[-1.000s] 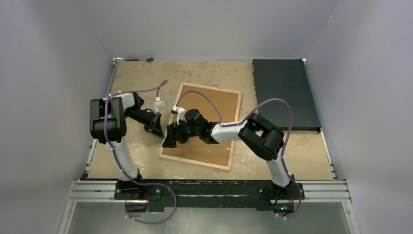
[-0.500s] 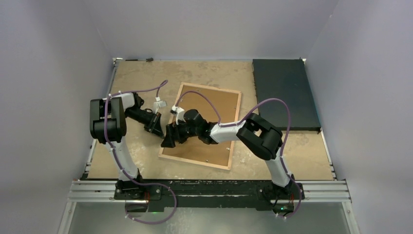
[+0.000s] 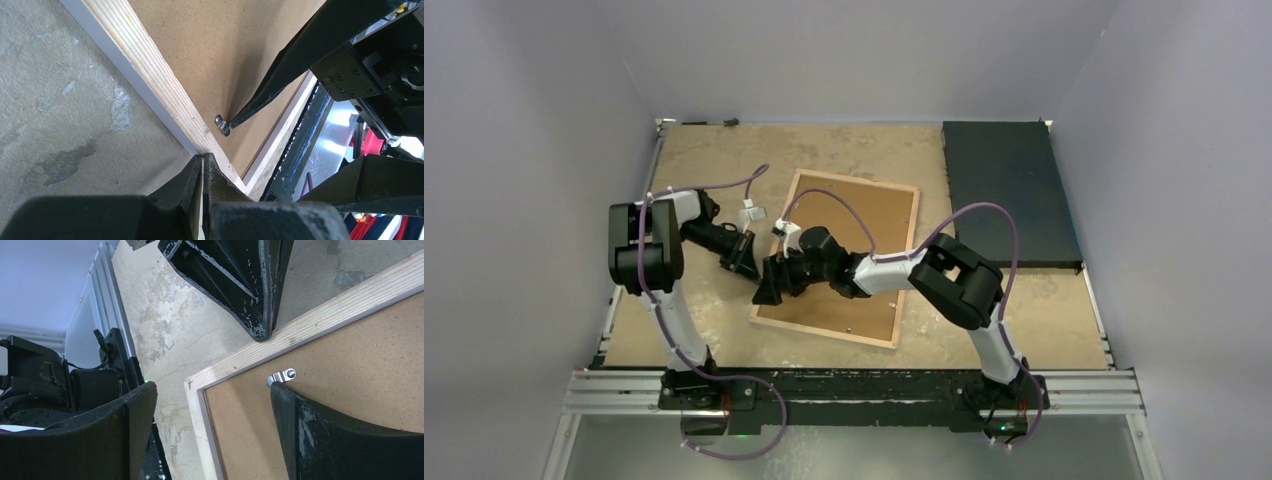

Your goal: Put the photo into the frame

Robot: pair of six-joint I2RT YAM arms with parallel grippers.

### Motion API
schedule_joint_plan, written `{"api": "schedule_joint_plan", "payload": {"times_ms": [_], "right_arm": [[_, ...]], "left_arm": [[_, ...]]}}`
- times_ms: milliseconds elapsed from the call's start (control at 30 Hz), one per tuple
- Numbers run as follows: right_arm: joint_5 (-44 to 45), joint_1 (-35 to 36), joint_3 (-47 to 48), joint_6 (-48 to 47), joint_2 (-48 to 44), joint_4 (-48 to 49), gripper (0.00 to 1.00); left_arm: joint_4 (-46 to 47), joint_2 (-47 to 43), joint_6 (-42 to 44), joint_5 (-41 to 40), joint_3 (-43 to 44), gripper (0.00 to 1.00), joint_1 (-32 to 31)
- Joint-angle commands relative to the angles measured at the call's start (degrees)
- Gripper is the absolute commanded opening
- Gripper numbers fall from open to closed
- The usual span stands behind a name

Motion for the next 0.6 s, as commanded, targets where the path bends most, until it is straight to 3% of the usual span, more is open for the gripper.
{"api": "schedule_joint_plan", "payload": {"times_ms": [0,567], "right_arm": [[3.0,0.3,1.9,1.3,1.3,-0.3,0.86],[7.9,0.7,0.7,5.4,1.9,2.8,0.85]], "left_arm": [[2.2,-1.1,2.8,-1.4,-0.1,0.0,-0.8],[1.8,-1.1,3.2,-1.0,-0.1,0.0,-0.8]]}}
